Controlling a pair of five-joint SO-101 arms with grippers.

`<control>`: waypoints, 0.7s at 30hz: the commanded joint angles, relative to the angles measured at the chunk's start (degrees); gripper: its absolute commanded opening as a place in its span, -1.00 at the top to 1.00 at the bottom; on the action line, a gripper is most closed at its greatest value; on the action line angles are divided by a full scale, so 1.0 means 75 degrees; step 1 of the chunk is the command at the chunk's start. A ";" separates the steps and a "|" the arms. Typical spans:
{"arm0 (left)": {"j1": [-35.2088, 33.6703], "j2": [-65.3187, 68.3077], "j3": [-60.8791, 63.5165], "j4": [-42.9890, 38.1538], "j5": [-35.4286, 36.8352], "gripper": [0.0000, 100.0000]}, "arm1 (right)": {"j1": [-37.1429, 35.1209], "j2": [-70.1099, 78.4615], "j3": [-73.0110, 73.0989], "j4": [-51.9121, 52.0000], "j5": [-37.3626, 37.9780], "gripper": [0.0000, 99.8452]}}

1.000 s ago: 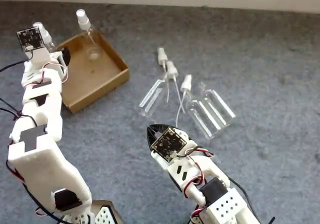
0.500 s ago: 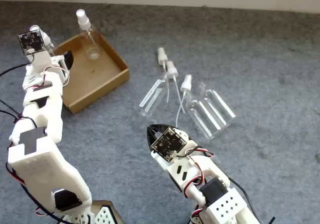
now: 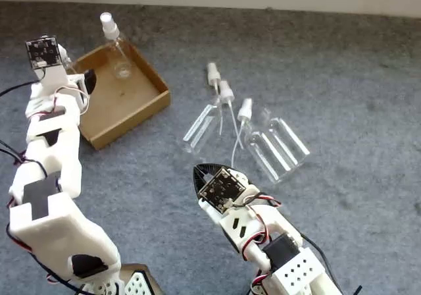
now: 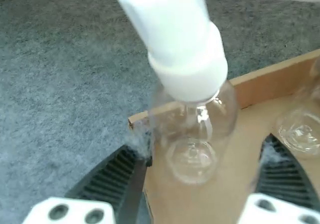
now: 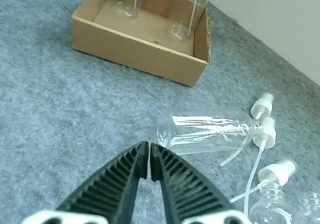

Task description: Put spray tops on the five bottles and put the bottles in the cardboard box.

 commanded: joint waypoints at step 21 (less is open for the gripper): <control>0.0627 -0.5410 -0.0240 0.7361 -0.0141 0.41 | 0.2315 -0.0076 0.0252 -0.0240 0.0047 0.99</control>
